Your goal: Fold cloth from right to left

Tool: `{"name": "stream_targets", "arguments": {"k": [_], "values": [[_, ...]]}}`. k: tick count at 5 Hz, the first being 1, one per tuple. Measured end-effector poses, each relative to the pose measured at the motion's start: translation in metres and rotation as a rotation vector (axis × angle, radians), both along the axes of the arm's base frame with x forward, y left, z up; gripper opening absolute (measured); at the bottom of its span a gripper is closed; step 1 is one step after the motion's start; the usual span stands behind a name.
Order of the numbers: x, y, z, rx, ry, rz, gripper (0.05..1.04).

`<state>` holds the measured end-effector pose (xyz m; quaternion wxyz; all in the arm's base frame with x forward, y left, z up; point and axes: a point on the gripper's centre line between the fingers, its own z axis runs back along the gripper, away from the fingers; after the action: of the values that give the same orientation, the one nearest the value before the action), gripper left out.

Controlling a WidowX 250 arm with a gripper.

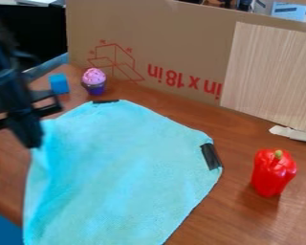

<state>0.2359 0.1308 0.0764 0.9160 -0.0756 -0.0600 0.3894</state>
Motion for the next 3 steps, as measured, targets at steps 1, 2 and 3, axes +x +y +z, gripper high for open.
{"name": "stream_targets", "arguments": {"k": [1, 2, 3], "values": [[0.032, -0.031, 0.000, 0.039, 0.006, 0.007, 0.055], [0.064, -0.063, -0.002, 0.056, 0.006, -0.006, 0.055], [0.087, -0.093, -0.006, 0.060, 0.009, -0.012, 0.055]]}}
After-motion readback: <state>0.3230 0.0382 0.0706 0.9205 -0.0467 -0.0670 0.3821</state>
